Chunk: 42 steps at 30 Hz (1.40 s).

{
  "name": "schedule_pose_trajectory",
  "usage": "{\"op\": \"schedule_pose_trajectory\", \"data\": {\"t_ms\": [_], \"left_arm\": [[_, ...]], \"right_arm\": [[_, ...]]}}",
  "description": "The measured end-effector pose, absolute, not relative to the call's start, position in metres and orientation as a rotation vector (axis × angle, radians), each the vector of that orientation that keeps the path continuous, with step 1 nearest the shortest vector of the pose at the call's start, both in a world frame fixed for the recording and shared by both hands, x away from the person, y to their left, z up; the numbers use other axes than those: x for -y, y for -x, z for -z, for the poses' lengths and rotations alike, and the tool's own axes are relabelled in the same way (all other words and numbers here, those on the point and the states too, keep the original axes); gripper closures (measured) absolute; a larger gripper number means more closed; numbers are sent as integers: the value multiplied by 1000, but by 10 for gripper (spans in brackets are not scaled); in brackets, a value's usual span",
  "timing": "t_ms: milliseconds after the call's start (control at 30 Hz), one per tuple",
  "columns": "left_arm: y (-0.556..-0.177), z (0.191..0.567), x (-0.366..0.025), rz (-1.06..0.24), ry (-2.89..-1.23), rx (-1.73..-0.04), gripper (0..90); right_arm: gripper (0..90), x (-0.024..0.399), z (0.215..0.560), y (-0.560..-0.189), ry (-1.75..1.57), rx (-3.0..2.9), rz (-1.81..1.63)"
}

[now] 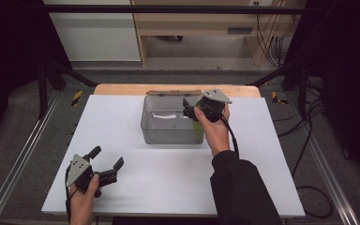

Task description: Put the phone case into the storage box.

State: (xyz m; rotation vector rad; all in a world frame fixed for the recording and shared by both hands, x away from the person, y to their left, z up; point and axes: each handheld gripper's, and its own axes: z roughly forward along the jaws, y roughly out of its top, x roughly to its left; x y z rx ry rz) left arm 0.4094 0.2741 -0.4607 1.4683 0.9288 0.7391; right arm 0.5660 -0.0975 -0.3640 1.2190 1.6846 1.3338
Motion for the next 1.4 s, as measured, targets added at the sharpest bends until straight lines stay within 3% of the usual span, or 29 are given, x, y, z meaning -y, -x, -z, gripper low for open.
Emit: {"op": "schedule_pose_trajectory", "data": {"t_ms": [1400], "left_arm": [[-408,460,-275,-745,-1470,-871,12]], "right_arm": [[66,87,358,-549,-1026,-1658,-1359]]}}
